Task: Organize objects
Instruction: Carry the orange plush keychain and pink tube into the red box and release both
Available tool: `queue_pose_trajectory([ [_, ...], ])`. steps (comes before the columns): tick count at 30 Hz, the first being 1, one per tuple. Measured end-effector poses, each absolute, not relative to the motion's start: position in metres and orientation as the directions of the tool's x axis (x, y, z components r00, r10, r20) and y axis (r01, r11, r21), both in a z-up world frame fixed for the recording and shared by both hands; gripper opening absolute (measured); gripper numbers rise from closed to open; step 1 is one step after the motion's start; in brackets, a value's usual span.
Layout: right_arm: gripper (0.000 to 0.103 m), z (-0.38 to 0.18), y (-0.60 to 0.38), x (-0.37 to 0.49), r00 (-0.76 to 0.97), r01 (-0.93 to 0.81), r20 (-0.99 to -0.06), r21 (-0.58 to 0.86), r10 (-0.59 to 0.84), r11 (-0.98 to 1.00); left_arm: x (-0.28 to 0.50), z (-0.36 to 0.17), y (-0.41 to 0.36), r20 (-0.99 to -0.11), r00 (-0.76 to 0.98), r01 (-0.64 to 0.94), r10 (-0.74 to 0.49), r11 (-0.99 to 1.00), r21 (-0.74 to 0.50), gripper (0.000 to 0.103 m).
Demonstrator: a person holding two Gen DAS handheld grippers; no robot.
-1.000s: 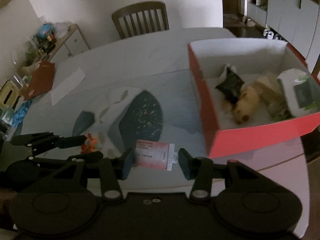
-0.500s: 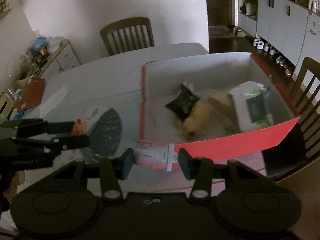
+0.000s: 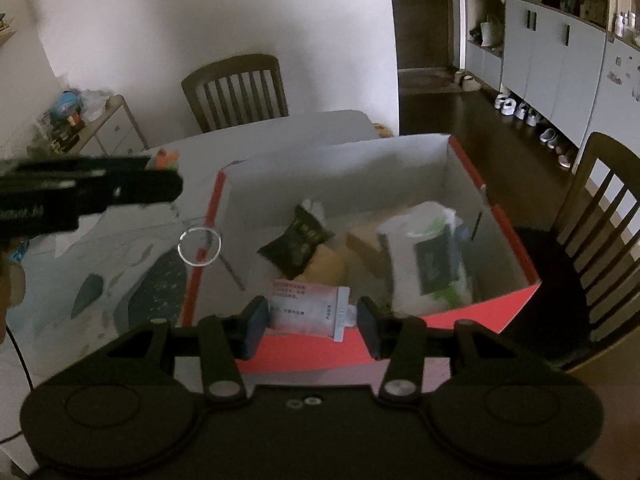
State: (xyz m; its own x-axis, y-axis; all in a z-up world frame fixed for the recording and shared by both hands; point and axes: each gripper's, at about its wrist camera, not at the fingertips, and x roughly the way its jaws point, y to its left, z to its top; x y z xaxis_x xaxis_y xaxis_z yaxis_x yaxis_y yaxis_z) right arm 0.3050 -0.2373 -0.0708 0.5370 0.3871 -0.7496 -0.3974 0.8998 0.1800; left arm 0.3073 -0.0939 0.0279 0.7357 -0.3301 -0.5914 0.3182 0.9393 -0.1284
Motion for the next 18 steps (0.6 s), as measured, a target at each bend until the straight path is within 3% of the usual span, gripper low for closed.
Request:
queue_pose_trajectory([
  [7,0.048,-0.075,-0.245,0.328,0.54,-0.398,-0.748,0.177,0.386,0.9,0.346,0.024,-0.123,-0.619,0.718,0.331,-0.318,0.938,-0.098,0.051],
  [18,0.048,-0.104,-0.22,0.354,0.496,-0.452,-0.792,0.115,0.357,0.884,0.393,-0.025,-0.15,-0.72,0.647,0.353,-0.252,0.936,-0.01,0.052],
])
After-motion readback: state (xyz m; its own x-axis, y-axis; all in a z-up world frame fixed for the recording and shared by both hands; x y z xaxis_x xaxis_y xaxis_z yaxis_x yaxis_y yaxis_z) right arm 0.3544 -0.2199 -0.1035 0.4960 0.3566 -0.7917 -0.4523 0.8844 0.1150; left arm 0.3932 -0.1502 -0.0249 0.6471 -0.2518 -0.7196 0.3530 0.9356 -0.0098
